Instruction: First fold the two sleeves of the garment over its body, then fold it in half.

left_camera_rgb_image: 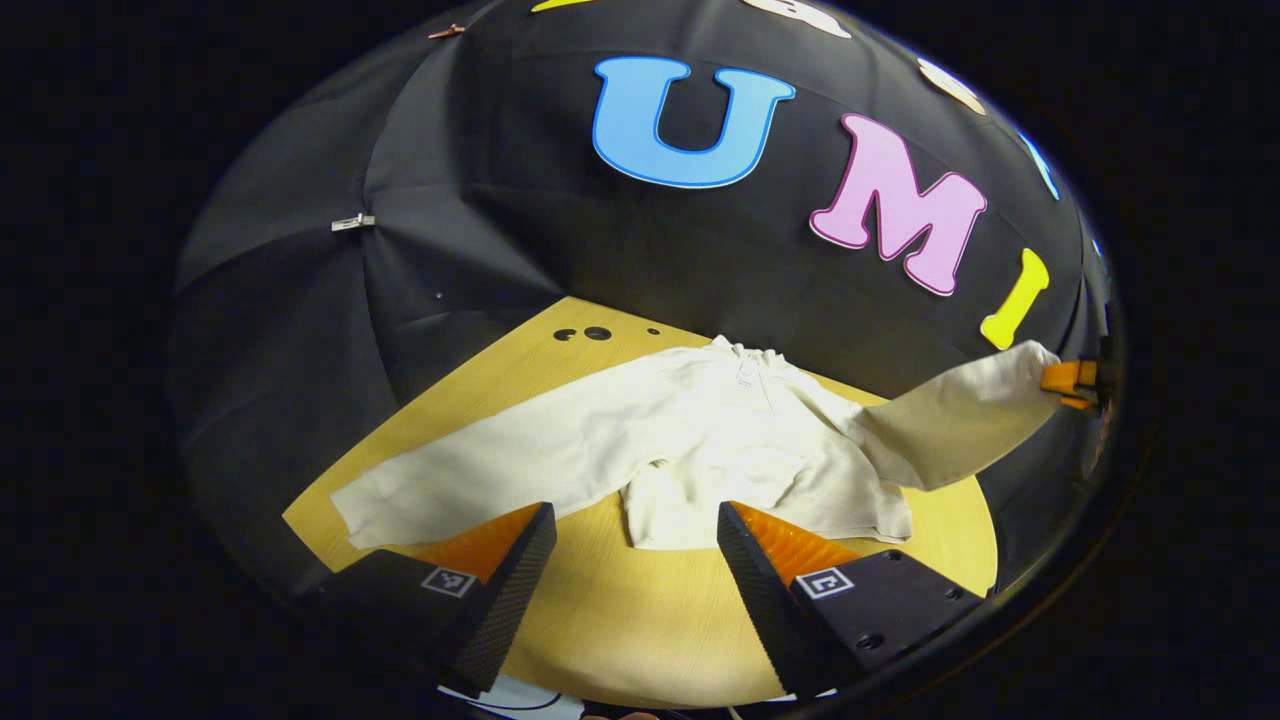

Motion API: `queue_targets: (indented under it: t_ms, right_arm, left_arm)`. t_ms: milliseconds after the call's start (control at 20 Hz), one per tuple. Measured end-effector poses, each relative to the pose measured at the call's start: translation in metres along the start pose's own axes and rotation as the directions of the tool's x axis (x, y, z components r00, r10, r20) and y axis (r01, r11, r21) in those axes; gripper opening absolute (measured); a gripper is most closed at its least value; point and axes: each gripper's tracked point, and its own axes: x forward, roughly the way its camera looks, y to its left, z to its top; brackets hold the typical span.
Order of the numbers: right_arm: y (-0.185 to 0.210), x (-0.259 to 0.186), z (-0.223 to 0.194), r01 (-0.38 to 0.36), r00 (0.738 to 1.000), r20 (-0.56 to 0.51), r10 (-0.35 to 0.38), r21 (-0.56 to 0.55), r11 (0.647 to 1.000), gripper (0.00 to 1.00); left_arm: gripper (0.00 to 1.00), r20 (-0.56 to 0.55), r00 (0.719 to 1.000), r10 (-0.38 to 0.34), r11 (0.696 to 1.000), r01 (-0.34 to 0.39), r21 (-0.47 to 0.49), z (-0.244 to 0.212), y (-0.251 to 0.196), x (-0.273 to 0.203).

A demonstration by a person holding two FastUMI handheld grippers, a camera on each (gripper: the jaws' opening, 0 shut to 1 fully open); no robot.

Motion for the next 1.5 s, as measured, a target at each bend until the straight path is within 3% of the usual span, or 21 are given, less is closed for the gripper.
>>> queue_targets:
  t_ms: [300, 450, 800, 1000, 1050, 1250, 1350, 1500]
  right_arm:
    - [0.107, 0.038, 0.023, -0.152, 0.988, 0.006, 0.152, -0.034, 0.988, 0.1]
    - [0.162, 0.062, 0.014, -0.212, 0.977, -0.019, 0.211, -0.057, 0.976, 0.11]
    - [0.301, 0.129, -0.027, -0.331, 0.942, -0.082, 0.325, -0.084, 0.94, 0.1]
    - [0.358, 0.174, -0.084, -0.358, 0.927, -0.156, 0.34, -0.114, 0.926, 0.11]
    - [0.367, 0.183, -0.096, -0.358, 0.927, -0.167, 0.336, -0.126, 0.925, 0.11]
    - [0.394, 0.221, -0.152, -0.355, 0.921, -0.226, 0.318, -0.144, 0.924, 0.14]
    - [0.403, 0.236, -0.172, -0.368, 0.916, -0.229, 0.329, -0.152, 0.917, 0.19]
    - [0.41, 0.248, -0.193, -0.376, 0.914, -0.237, 0.329, -0.191, 0.907, 0.34]
  left_arm:
    - [1.0, 0.003, 0.999, 0.041, 0.999, -0.041, -0.031, -0.002, 0.027, -0.002]
    - [0.96, 0.007, 0.996, 0.083, 0.994, -0.083, -0.071, -0.003, 0.051, -0.005]
    - [1.0, 0.017, 0.974, 0.226, 0.965, -0.221, -0.139, -0.006, 0.12, -0.013]
    - [0.96, 0.006, 0.944, 0.33, 0.928, -0.323, -0.186, -0.015, 0.167, -0.011]
    - [1.0, 0.006, 0.933, 0.36, 0.916, -0.353, -0.191, -0.018, 0.18, -0.011]
    - [0.96, -0.026, 0.887, 0.461, 0.864, -0.455, -0.214, -0.043, 0.221, -0.003]
    - [1.0, -0.036, 0.858, 0.512, 0.831, -0.506, -0.23, -0.052, 0.239, 0.003]
    - [1.0, -0.072, 0.817, 0.572, 0.774, -0.567, -0.282, -0.063, 0.259, 0.018]
